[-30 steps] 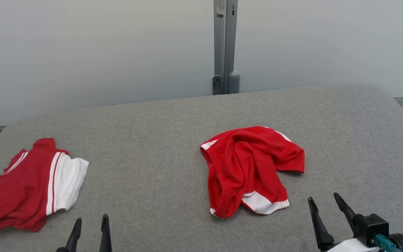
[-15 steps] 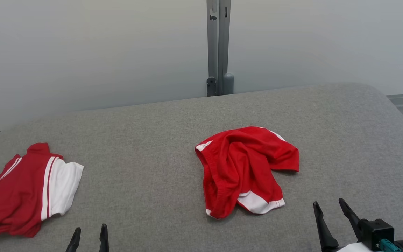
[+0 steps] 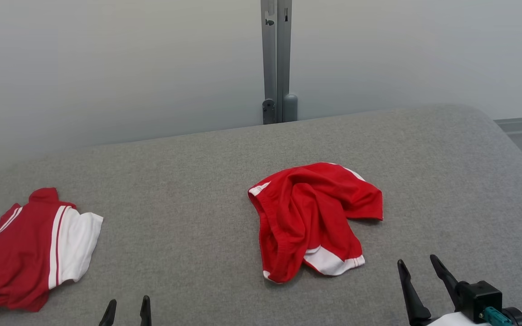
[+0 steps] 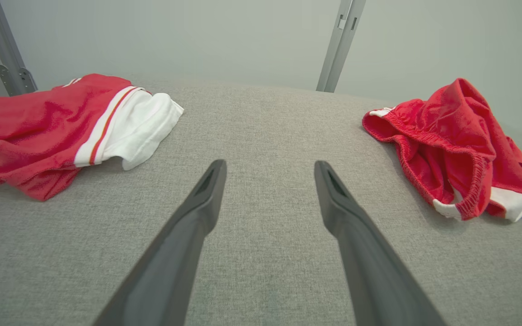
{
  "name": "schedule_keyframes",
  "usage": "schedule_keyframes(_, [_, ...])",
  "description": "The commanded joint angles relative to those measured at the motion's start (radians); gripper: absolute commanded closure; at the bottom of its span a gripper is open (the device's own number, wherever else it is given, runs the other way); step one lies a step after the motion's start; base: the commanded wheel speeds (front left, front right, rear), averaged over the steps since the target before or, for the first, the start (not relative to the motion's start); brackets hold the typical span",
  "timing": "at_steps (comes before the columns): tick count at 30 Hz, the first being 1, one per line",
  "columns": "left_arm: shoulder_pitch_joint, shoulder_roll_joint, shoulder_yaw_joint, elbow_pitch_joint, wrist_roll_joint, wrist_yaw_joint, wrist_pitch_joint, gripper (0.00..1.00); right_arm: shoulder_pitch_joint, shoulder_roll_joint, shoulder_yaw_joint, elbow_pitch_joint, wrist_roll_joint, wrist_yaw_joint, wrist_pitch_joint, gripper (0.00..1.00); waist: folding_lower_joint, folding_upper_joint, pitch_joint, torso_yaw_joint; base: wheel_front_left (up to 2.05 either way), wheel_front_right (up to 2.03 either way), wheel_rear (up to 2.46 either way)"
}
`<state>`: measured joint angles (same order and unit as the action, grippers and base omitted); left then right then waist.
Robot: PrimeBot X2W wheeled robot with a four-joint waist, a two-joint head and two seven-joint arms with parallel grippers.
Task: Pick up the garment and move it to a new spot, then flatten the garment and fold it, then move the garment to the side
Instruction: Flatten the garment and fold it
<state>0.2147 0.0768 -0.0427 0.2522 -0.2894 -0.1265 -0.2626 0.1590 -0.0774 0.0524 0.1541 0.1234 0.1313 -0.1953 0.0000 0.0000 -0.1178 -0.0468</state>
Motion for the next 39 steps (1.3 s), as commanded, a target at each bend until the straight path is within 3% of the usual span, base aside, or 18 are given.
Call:
schedule_keyframes(1, [-0.019,0.012,-0.010,0.001,0.007,-0.005,-0.003,0.00,-0.008,-0.005,0.004,-0.005,0.006,-0.001,0.002,0.00,0.0000,0.0000,0.000,-0.007,0.00,0.00,0.00])
schedule_keyframes(9, [-0.149,0.067,-0.238,0.063,-0.071,-0.005,0.069,0.00,-0.026,-0.019,0.035,-0.018,0.007,-0.001,0.015,0.00,0.0000,0.0000,0.024,-0.099,0.00,0.00,0.00])
schedule_keyframes(19, [-0.318,0.124,-0.493,0.192,-0.227,-0.005,0.175,0.00,-0.038,-0.031,0.073,-0.028,0.015,-0.001,0.028,0.00,0.0000,0.0000,0.071,-0.298,0.00,0.00,0.00])
schedule_keyframes(25, [-0.364,0.142,-0.527,0.275,-0.258,-0.004,0.180,0.00,-0.043,-0.026,0.081,-0.029,0.018,-0.001,0.023,0.00,0.0000,0.0000,0.094,-0.379,0.00,0.00,0.00])
schedule_keyframes(32, [-0.400,0.151,-0.548,0.338,-0.269,-0.003,0.200,0.00,-0.046,-0.021,0.080,-0.023,0.021,-0.001,0.014,0.00,0.0000,0.0000,0.110,-0.417,0.00,0.00,0.00])
schedule_keyframes(33, [-0.404,0.149,-0.549,0.347,-0.271,-0.002,0.206,0.03,-0.046,-0.020,0.080,-0.022,0.022,-0.001,0.012,0.00,0.0000,0.0000,0.112,-0.419,0.00,0.00,0.00])
schedule_keyframes(34, [-0.411,0.148,-0.548,0.353,-0.272,-0.002,0.205,0.73,-0.047,-0.019,0.080,-0.021,0.022,-0.001,0.011,0.00,0.0000,0.0000,0.113,-0.420,0.00,0.00,0.00])
schedule_keyframes(35, [-0.417,0.146,-0.547,0.358,-0.275,-0.002,0.204,1.00,-0.048,-0.018,0.079,-0.020,0.021,-0.001,0.011,0.00,0.0000,0.0000,0.114,-0.421,0.00,0.00,0.00])
schedule_keyframes(39, [-0.428,0.134,-0.527,0.345,-0.301,-0.002,0.177,1.00,-0.047,-0.016,0.073,-0.016,0.019,-0.001,0.008,0.00,0.0000,0.0000,0.112,-0.415,0.00,0.00,0.00])
